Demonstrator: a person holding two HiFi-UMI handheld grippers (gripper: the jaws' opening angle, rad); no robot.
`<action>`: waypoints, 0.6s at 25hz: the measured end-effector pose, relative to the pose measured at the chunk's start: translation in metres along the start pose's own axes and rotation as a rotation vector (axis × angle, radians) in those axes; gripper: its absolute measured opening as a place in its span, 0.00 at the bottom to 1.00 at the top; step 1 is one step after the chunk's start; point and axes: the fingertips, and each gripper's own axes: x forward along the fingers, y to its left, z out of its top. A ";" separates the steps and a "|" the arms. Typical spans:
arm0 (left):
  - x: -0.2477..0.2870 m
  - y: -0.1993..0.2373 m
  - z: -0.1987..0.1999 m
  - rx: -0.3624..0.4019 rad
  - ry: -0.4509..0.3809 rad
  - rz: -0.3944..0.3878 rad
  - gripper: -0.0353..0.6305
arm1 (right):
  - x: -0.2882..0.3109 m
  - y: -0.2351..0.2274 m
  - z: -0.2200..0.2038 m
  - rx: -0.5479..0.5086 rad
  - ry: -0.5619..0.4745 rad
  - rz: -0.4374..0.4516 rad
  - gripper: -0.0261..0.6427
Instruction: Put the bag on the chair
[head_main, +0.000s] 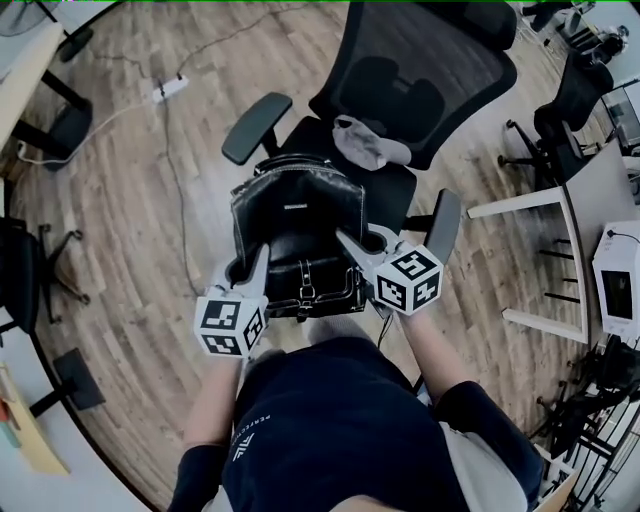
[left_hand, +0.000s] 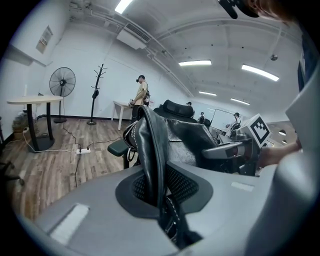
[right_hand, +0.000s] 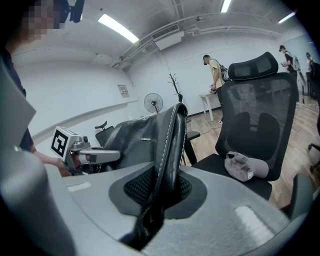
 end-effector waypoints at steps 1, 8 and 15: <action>0.007 0.001 0.000 -0.004 -0.001 0.009 0.15 | 0.003 -0.007 0.001 -0.003 0.005 0.006 0.11; 0.048 0.011 -0.003 -0.030 0.019 0.061 0.15 | 0.031 -0.048 0.005 -0.015 0.045 0.044 0.11; 0.085 0.031 -0.013 -0.045 0.039 0.105 0.15 | 0.064 -0.081 0.003 -0.035 0.081 0.056 0.11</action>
